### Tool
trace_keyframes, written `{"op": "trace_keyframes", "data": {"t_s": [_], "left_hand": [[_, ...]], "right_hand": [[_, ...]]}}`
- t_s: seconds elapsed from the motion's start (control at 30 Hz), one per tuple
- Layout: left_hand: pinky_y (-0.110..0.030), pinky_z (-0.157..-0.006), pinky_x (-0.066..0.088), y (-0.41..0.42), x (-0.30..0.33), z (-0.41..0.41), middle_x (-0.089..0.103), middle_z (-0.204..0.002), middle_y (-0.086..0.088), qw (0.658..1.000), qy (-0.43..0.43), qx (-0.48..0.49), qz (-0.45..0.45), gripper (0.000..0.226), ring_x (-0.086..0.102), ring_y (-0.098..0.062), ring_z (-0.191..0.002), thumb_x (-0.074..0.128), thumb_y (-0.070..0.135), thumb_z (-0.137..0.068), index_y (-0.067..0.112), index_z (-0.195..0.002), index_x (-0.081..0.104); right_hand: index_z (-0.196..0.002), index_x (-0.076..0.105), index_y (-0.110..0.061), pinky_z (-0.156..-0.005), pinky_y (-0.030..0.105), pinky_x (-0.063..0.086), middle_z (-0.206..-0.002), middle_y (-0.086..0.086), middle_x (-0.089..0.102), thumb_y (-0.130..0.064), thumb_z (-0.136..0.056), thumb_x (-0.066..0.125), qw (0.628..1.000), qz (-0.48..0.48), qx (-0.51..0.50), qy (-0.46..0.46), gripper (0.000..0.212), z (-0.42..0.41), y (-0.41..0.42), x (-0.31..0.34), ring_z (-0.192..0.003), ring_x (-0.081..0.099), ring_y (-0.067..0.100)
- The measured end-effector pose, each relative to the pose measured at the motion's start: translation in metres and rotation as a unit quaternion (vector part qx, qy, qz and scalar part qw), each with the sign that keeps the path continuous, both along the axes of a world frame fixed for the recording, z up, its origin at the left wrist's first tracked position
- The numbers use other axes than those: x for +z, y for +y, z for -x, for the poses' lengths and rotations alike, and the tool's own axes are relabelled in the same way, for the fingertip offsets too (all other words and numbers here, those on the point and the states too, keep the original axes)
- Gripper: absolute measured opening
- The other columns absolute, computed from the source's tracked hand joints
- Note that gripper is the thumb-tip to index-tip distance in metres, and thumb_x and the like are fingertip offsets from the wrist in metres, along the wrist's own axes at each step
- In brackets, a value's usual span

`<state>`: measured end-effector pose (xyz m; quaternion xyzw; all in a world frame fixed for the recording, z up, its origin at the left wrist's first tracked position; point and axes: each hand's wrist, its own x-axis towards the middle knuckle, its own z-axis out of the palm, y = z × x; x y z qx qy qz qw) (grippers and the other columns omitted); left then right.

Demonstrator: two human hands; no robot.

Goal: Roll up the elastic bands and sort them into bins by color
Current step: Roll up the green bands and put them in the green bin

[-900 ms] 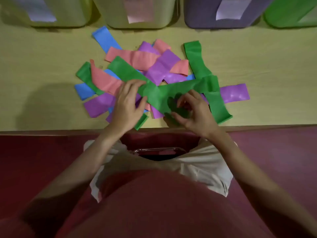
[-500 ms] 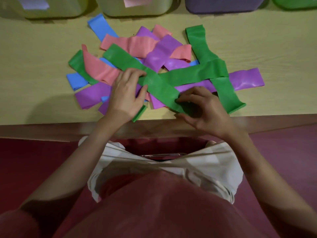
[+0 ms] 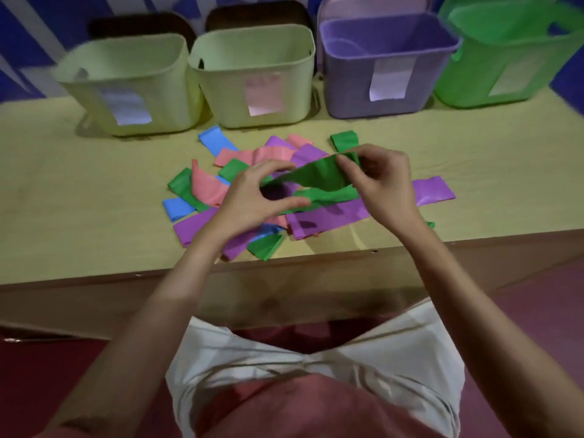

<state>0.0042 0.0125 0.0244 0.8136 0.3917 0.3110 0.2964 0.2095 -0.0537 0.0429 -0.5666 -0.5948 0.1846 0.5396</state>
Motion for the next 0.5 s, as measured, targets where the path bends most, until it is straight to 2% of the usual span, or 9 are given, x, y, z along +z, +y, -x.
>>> {"op": "trace_keyframes", "data": {"t_s": [0.03, 0.07, 0.13, 0.23, 0.27, 0.37, 0.43, 0.5], "left_hand": [[-0.014, -0.093, 0.043, 0.004, 0.001, 0.001, 0.065, -0.112, 0.010, 1.000, 0.005, -0.011, 0.014, 0.056, 0.058, 0.000, -0.105, 0.081, 0.044, -0.068, 0.018, -0.116, 0.066], [-0.019, -0.093, 0.046, 0.010, 0.002, 0.003, 0.067, -0.110, 0.008, 1.000, 0.015, -0.014, 0.008, 0.048, 0.060, -0.003, -0.102, 0.082, 0.032, -0.072, 0.016, -0.114, 0.067], [-0.030, -0.087, 0.050, 0.027, -0.002, 0.006, 0.072, -0.099, -0.001, 1.000, 0.014, -0.008, -0.016, 0.023, 0.064, -0.007, -0.089, 0.075, 0.015, -0.080, 0.015, -0.103, 0.072], [-0.033, -0.077, 0.050, 0.049, -0.003, 0.019, 0.074, -0.085, -0.006, 0.999, 0.025, 0.017, -0.013, 0.013, 0.064, -0.012, -0.074, 0.070, 0.022, -0.083, 0.013, -0.091, 0.075], [-0.033, -0.076, 0.049, 0.054, -0.001, 0.023, 0.074, -0.084, -0.007, 0.998, 0.053, 0.018, -0.005, 0.015, 0.065, -0.015, -0.074, 0.071, 0.023, -0.083, 0.011, -0.089, 0.075], [-0.025, -0.070, 0.045, 0.066, -0.002, 0.033, 0.071, -0.079, -0.004, 0.993, 0.114, -0.009, -0.006, 0.006, 0.058, 0.001, -0.066, 0.073, 0.012, -0.081, 0.007, -0.084, 0.074], [-0.025, -0.068, 0.042, 0.071, -0.003, 0.038, 0.069, -0.074, -0.001, 0.992, 0.123, 0.000, -0.013, 0.003, 0.056, -0.001, -0.063, 0.072, 0.011, -0.082, 0.009, -0.081, 0.074], [-0.028, -0.070, 0.045, 0.073, 0.001, 0.042, 0.068, -0.071, -0.001, 0.995, 0.094, 0.011, 0.020, 0.008, 0.057, -0.004, -0.066, 0.070, 0.010, -0.084, 0.012, -0.077, 0.072]], "right_hand": [[-0.071, 0.066, -0.002, -0.055, 0.037, 0.043, -0.063, 0.015, 0.062, -0.024, -0.088, 0.065, 1.000, -0.006, -0.010, 0.021, 0.028, 0.002, 0.004, 0.007, -0.062, 0.049, 0.008], [-0.064, 0.063, -0.006, -0.052, 0.034, 0.039, -0.055, 0.009, 0.058, -0.022, -0.088, 0.066, 0.999, -0.015, -0.019, 0.039, 0.029, 0.004, 0.006, 0.015, -0.060, 0.046, 0.005], [-0.058, 0.057, -0.015, -0.047, 0.023, 0.034, -0.048, -0.011, 0.049, -0.015, -0.089, 0.066, 0.995, -0.026, -0.033, 0.086, 0.033, 0.003, 0.008, 0.027, -0.052, 0.040, 0.000], [-0.063, 0.057, 0.003, -0.045, 0.019, 0.038, -0.057, 0.004, 0.046, -0.012, -0.092, 0.063, 0.984, -0.044, -0.067, 0.158, 0.034, 0.005, 0.006, 0.040, -0.056, 0.040, 0.014], [-0.067, 0.060, 0.002, -0.045, 0.018, 0.041, -0.060, 0.006, 0.048, -0.013, -0.093, 0.062, 0.979, -0.039, -0.078, 0.184, 0.031, 0.006, 0.006, 0.044, -0.058, 0.042, 0.015], [-0.080, 0.070, -0.004, -0.051, 0.017, 0.048, -0.070, 0.010, 0.060, -0.019, -0.094, 0.062, 0.962, -0.014, -0.113, 0.248, 0.022, 0.005, 0.006, 0.049, -0.064, 0.055, 0.012], [-0.084, 0.069, 0.000, -0.053, 0.019, 0.049, -0.075, 0.009, 0.063, -0.023, -0.095, 0.060, 0.954, -0.015, -0.128, 0.270, 0.027, 0.001, 0.004, 0.052, -0.068, 0.059, 0.011], [-0.078, 0.068, -0.009, -0.053, 0.018, 0.048, -0.072, 0.002, 0.065, -0.023, -0.096, 0.058, 0.947, -0.022, -0.141, 0.287, 0.025, -0.003, 0.001, 0.055, -0.064, 0.060, 0.005]]}}
